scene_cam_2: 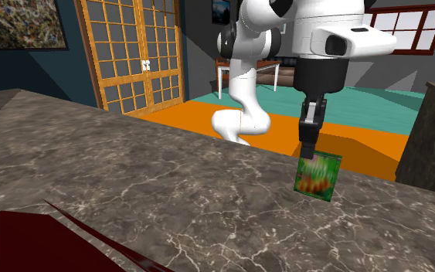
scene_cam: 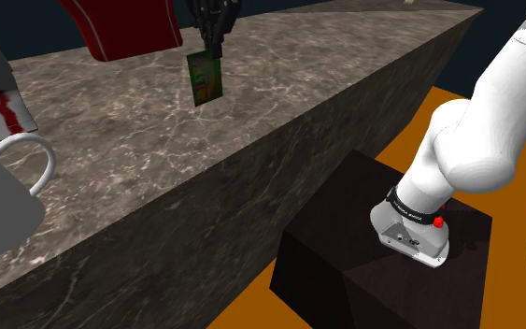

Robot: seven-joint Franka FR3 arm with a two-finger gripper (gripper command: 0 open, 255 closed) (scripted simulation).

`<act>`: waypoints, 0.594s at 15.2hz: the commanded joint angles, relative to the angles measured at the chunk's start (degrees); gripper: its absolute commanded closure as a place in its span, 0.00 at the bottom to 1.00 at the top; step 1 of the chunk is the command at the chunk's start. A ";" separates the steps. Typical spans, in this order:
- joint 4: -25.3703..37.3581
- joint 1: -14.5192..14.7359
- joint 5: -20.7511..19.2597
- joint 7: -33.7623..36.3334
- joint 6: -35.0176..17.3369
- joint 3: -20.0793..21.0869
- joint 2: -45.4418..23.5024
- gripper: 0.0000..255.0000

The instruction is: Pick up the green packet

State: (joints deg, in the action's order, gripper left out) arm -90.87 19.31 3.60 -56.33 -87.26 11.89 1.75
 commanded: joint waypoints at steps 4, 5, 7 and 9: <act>-0.01 -0.02 0.01 -0.06 0.02 -0.02 0.01 1.00; 1.05 -0.01 -0.04 0.02 0.85 -0.01 -0.23 1.00; 3.29 0.02 -0.14 0.18 2.54 0.02 -0.78 1.00; 5.62 0.06 -0.26 0.36 4.26 0.06 -1.39 1.00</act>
State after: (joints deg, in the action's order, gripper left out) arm -86.41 19.36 3.41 -56.02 -83.82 11.96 0.72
